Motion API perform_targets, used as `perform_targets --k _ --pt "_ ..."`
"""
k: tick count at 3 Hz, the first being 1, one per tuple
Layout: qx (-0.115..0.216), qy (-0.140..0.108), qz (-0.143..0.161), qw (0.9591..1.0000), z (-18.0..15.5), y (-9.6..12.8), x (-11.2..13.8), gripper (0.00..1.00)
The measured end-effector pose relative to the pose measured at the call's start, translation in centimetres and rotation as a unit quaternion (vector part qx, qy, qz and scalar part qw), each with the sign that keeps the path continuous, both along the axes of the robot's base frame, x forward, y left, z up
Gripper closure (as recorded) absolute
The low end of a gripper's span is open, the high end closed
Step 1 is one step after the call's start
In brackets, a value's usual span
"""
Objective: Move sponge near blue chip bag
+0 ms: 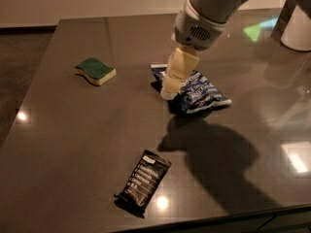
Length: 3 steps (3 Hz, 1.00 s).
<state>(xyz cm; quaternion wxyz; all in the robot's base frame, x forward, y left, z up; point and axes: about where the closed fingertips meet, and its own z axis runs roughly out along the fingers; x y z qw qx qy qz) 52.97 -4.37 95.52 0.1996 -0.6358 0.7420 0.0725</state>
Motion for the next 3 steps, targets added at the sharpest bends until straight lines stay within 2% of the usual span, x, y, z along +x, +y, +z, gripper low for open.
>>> perform_targets --k 1,3 --pt "0.009 0.015 0.001 0.9998 -1.5 3.5 1.6 0.0" --pt "0.025 0.02 -0.008 0.9994 -3.1 11.2 4.7 0.0"
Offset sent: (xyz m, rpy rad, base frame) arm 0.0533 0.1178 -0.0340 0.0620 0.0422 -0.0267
